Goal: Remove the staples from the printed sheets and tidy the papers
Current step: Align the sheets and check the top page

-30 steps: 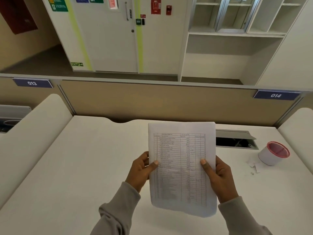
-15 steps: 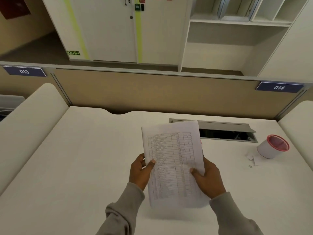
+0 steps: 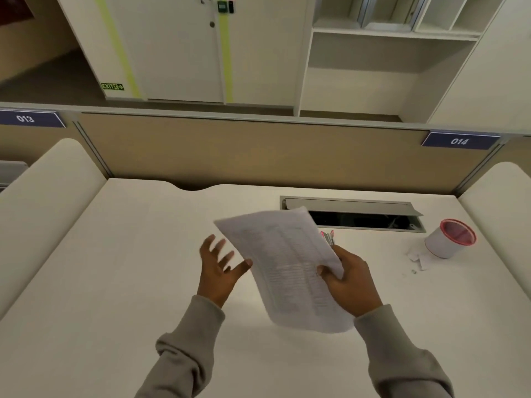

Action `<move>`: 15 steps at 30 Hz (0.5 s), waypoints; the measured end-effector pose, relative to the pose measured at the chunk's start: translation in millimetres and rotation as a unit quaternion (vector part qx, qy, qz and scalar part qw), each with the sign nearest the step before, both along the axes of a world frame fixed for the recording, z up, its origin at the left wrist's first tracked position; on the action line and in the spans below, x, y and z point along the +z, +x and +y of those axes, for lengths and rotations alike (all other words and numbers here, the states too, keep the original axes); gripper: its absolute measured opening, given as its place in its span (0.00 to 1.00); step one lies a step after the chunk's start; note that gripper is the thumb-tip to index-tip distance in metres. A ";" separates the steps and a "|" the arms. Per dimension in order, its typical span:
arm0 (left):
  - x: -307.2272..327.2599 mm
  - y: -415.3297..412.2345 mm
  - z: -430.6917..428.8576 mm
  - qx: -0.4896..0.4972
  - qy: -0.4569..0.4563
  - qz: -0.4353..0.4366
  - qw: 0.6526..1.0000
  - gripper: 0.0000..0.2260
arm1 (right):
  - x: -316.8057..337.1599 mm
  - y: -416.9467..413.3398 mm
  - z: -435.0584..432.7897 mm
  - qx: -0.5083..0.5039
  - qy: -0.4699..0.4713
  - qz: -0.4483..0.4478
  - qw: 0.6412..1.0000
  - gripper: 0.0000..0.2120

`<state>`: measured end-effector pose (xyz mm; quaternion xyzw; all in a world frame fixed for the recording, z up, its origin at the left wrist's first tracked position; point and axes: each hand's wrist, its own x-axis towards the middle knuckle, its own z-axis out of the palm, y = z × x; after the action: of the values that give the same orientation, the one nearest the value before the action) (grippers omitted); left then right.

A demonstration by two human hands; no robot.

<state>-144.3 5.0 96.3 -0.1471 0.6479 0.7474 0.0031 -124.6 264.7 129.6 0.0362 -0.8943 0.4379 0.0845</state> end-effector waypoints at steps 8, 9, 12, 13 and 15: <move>15.2 6.3 11.1 -0.039 -0.075 0.092 0.992 0.12 | -18.8 1.5 -10.0 -0.068 -0.195 -0.037 0.978 0.13; 15.8 7.4 13.1 -0.030 -0.088 0.110 0.990 0.12 | -20.4 0.3 -12.1 -0.084 -0.208 -0.031 0.974 0.12; -0.5 14.8 17.9 -0.016 -0.124 0.113 0.986 0.11 | -39.0 -0.5 -18.2 -0.128 -0.232 -0.037 0.964 0.11; -9.9 18.1 19.2 -0.020 -0.139 0.103 0.985 0.10 | -48.8 0.2 -21.1 -0.142 -0.235 -0.048 0.960 0.11; -30.4 25.8 21.7 -0.034 -0.171 0.076 0.982 0.11 | -69.5 3.9 -26.4 -0.166 -0.235 -0.083 0.954 0.11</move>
<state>-118.5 26.6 65.9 -0.0658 0.7691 0.6341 -0.0456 -120.7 238.2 60.2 -0.1702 -0.7635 0.6168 0.0878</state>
